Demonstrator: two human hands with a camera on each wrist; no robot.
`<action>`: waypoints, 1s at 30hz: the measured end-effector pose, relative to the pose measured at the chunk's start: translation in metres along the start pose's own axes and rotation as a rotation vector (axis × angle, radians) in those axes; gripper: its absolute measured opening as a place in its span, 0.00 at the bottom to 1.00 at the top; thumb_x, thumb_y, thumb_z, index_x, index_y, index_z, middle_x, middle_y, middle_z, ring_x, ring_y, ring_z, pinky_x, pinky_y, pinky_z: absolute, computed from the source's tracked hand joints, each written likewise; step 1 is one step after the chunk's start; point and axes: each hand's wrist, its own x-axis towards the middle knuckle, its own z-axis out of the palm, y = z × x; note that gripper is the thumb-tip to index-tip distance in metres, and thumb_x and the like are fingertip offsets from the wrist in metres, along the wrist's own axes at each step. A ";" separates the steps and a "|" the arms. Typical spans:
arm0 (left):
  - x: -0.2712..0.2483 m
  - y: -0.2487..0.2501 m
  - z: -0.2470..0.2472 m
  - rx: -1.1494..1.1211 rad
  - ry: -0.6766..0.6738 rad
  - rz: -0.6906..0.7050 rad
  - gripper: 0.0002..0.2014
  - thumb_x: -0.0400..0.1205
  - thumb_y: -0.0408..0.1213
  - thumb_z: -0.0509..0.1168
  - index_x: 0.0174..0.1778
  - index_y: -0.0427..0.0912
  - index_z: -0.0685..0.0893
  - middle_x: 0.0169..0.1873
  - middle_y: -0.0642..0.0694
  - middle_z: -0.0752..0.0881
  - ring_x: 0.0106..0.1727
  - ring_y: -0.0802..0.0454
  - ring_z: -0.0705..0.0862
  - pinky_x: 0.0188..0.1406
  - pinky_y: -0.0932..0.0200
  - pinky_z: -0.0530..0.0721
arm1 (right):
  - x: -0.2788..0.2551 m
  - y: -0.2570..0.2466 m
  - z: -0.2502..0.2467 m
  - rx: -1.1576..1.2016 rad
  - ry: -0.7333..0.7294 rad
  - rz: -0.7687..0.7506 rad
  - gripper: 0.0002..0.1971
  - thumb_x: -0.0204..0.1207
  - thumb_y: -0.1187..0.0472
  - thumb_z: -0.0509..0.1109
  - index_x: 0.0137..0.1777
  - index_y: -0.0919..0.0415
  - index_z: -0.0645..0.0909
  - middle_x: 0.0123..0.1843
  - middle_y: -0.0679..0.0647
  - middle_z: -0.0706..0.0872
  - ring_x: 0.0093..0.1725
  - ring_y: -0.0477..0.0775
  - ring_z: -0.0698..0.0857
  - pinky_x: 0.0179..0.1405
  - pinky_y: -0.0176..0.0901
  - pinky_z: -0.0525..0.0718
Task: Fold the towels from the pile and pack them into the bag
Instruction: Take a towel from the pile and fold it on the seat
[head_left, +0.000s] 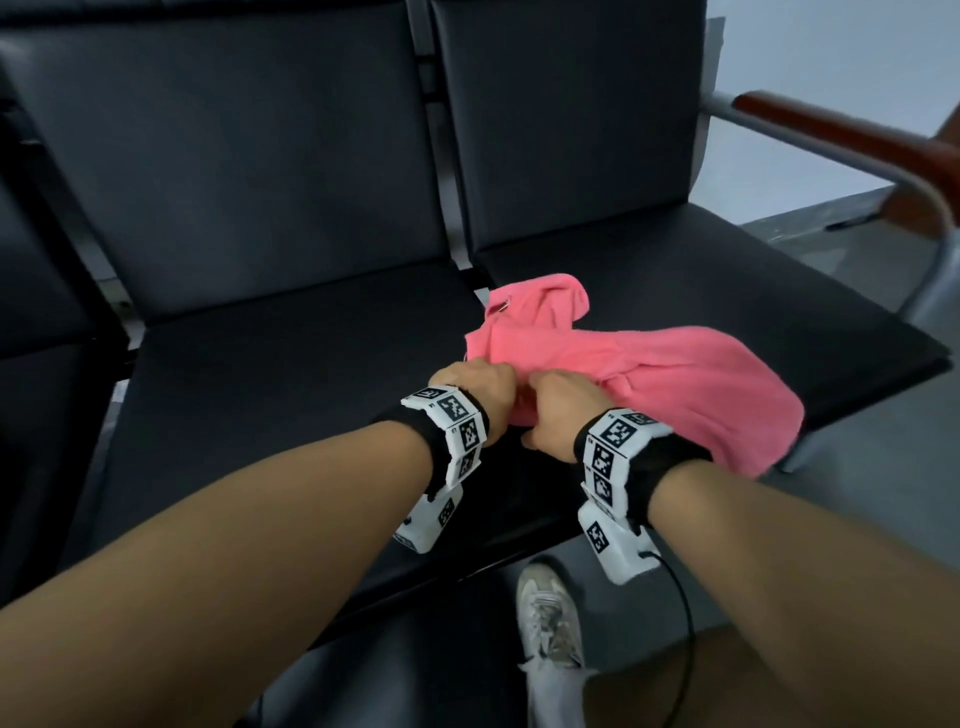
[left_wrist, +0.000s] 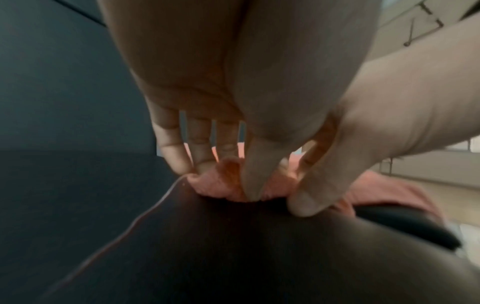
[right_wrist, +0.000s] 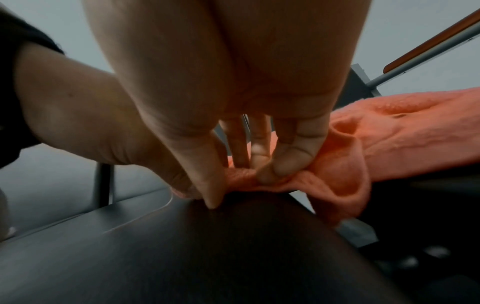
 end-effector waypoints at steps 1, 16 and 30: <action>-0.001 -0.002 0.000 -0.011 -0.014 0.007 0.16 0.85 0.47 0.64 0.67 0.48 0.84 0.61 0.39 0.85 0.61 0.37 0.86 0.56 0.47 0.86 | 0.002 -0.003 0.002 -0.004 0.001 -0.003 0.18 0.74 0.61 0.76 0.63 0.60 0.81 0.60 0.57 0.88 0.59 0.61 0.86 0.51 0.45 0.81; -0.098 -0.123 -0.010 -0.421 0.104 -0.153 0.10 0.84 0.52 0.65 0.51 0.49 0.80 0.49 0.45 0.91 0.54 0.44 0.87 0.57 0.49 0.85 | 0.008 -0.138 0.024 0.090 0.029 -0.224 0.03 0.83 0.64 0.61 0.49 0.59 0.75 0.56 0.64 0.88 0.59 0.66 0.85 0.48 0.49 0.76; -0.192 -0.250 -0.021 -0.720 0.676 -0.489 0.18 0.86 0.53 0.67 0.38 0.43 0.84 0.31 0.51 0.85 0.42 0.47 0.85 0.41 0.54 0.79 | 0.024 -0.304 0.047 0.293 0.152 -0.416 0.03 0.81 0.61 0.66 0.48 0.59 0.74 0.50 0.62 0.88 0.53 0.69 0.84 0.43 0.48 0.73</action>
